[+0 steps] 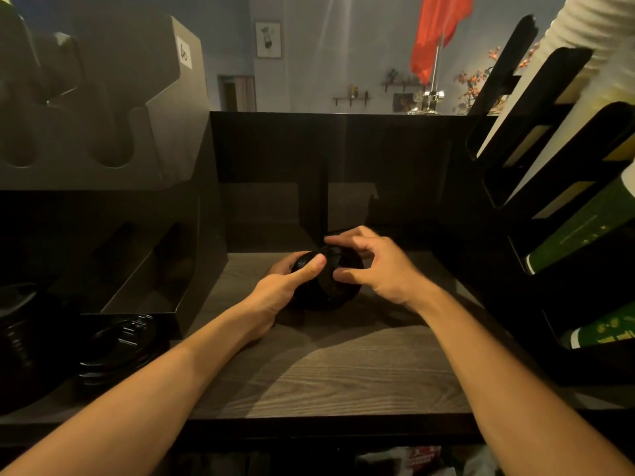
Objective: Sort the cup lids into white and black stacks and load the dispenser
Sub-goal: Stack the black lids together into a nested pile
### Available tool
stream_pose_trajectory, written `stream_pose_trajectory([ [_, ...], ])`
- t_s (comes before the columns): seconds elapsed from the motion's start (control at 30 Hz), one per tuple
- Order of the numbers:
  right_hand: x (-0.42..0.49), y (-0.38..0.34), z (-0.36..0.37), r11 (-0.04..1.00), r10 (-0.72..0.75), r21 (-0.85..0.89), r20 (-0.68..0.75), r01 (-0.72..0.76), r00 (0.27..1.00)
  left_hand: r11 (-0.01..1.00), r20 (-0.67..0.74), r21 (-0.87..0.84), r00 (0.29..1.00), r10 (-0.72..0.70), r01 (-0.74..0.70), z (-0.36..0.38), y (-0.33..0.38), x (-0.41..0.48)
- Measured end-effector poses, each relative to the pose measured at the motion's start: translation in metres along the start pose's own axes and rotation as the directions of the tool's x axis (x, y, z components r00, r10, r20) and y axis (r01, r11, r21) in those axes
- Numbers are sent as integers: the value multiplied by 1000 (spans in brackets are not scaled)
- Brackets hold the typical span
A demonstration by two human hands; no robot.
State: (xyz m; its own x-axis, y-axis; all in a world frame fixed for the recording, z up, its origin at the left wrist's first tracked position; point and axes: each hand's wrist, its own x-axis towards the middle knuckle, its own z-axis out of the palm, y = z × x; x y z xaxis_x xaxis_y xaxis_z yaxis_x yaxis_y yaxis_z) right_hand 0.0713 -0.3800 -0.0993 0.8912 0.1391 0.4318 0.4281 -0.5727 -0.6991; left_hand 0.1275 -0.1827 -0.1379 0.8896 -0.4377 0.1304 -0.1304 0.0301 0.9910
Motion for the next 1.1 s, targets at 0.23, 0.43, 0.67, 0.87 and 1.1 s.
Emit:
stream_pose_trajectory([
  [0.23,1,5,12,997,7,-71,-65,-12,998,1000,32,-15,999,2,-1,-7,-2,2],
  [0.43,3,13,13,985,169,28,20,-169,985,999,99,-51,995,-9,14,-8,3,-1],
  [0.67,4,13,19,952,200,252,-74,-176,977,984,93,-169,995,-46,61,-6,1,0],
  [0.87,1,9,21,909,265,313,79,-276,961,981,37,-194,999,-19,26,-8,-2,2],
  [1.1,1,6,19,888,267,372,60,-269,962,976,122,-213,992,-17,43,-8,-1,2],
])
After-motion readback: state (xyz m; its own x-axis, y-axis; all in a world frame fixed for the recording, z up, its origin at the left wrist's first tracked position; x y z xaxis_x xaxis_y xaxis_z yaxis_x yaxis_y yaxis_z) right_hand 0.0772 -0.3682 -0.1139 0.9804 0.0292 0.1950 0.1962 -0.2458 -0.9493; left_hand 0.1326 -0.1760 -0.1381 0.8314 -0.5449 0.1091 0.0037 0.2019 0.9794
